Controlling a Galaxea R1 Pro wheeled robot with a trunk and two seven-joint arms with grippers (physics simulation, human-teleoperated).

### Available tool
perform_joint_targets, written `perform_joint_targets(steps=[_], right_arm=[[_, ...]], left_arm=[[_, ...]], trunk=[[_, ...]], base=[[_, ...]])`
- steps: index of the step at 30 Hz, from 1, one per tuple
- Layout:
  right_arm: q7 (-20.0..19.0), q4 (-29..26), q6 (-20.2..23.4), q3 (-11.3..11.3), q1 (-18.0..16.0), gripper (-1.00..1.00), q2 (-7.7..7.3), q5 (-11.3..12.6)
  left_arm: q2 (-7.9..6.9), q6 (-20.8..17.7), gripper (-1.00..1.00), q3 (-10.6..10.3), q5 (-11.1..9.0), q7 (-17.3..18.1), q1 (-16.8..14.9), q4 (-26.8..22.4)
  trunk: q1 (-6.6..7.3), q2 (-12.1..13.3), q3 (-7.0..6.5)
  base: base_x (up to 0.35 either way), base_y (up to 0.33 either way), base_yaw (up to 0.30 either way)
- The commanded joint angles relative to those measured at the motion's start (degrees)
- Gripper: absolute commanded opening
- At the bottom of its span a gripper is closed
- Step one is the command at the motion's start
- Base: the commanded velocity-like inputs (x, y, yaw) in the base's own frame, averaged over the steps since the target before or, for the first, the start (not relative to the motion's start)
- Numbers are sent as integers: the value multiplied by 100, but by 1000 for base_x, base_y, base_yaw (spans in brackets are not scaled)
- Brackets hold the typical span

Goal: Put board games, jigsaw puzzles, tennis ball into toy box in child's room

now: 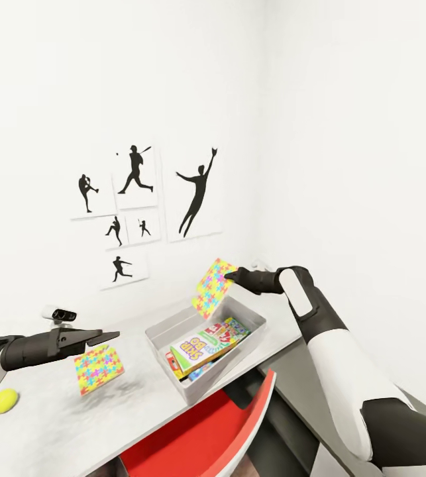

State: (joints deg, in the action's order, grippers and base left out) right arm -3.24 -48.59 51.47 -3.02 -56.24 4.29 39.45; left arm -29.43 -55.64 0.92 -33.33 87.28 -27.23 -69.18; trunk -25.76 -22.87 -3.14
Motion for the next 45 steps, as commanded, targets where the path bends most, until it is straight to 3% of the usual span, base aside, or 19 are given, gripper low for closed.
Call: perform_joint_targets(steps=[1, 12, 19, 45], right_arm=[[-34, 11, 22, 6, -2, -100, 3, -34], [-36, 883, -15, 99, -18, -100, 27, 24], [-36, 950, 20, 351, -18, -100, 20, 233], [-98, 957, -15, 397, -79, -100, -99, 261]], left_arm=[[-2, -61, 100, -3, -4, 17, -2, 1], [-2, -60, 100, -4, 1, 20, -2, 1], [-2, -60, 100, -4, 2, 19, -2, 1], [-2, -52, 100, -4, 2, 17, -2, 1]], trunk=[[-3, -5, 12], [-3, -5, 113], [-3, -5, 179], [-3, -5, 422]], base=[[67, 75, 21], [13, 15, 4], [0, 0, 0], [0, 0, 0]])
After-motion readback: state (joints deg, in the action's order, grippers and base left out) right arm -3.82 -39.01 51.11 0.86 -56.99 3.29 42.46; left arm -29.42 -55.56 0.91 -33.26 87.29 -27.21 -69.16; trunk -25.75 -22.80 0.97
